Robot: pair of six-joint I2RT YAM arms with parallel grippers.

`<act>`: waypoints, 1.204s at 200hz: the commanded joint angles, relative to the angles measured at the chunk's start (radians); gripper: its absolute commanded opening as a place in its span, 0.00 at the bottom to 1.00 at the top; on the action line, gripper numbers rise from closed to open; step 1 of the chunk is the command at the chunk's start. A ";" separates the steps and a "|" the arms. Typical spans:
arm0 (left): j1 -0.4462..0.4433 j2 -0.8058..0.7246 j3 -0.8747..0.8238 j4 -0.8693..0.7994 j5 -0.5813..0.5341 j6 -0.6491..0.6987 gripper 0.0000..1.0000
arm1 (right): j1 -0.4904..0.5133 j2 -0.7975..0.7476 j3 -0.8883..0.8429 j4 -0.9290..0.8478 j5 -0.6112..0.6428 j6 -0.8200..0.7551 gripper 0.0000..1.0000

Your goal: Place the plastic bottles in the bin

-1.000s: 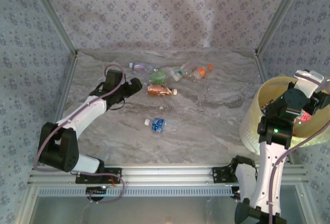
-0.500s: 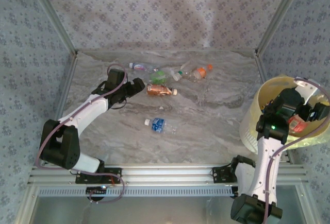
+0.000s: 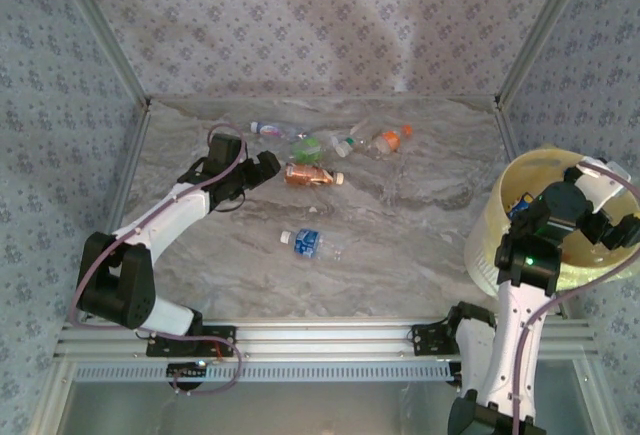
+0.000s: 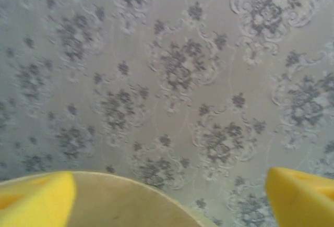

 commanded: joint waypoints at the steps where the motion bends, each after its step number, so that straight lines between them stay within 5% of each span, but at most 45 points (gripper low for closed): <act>1: -0.004 -0.015 0.004 -0.021 -0.016 -0.008 0.98 | 0.032 -0.029 0.073 -0.138 -0.197 0.135 1.00; 46: -0.015 -0.008 0.023 -0.122 -0.011 -0.121 0.98 | 0.131 0.022 0.193 -0.307 -0.713 0.286 1.00; 68: -0.025 -0.019 0.017 -0.152 -0.033 -0.146 0.98 | 0.239 0.060 0.217 -0.294 -0.858 0.293 1.00; 123: -0.024 -0.043 0.011 -0.152 -0.060 -0.130 0.98 | 0.557 0.173 0.221 -0.281 -0.769 0.109 1.00; 151: -0.021 -0.060 0.036 -0.200 -0.128 -0.076 0.98 | 0.728 0.259 0.230 -0.322 -0.835 0.052 1.00; 241: 0.052 -0.178 -0.019 -0.251 -0.190 -0.060 0.98 | 1.165 0.856 0.278 -0.321 -0.937 0.134 1.00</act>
